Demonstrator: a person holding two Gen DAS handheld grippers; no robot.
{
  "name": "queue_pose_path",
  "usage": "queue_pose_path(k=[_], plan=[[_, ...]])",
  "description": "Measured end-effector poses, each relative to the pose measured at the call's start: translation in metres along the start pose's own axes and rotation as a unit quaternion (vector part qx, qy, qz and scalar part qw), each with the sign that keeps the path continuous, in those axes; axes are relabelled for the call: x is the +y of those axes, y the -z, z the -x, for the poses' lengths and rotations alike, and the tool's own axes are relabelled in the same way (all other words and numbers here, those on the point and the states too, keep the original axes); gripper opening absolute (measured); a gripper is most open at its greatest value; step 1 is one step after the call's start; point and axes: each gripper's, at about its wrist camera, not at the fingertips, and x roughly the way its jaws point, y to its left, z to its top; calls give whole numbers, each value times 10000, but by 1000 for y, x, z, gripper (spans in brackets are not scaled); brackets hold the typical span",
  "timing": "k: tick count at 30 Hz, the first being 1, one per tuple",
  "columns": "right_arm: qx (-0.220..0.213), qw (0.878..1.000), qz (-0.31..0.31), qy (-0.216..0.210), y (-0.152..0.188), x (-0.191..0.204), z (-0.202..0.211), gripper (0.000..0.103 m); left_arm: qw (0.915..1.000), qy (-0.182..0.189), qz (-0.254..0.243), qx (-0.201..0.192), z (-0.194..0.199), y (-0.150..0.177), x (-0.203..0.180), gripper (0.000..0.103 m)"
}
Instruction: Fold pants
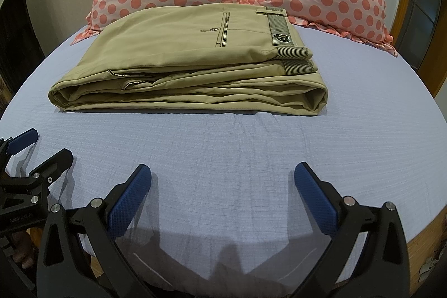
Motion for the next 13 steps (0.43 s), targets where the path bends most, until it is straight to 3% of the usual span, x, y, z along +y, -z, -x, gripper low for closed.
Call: queue_pose_path(k=[13], plan=[[2, 10000, -2, 1, 0, 0, 0, 102, 10000, -4, 0, 57, -3, -4, 2, 101]])
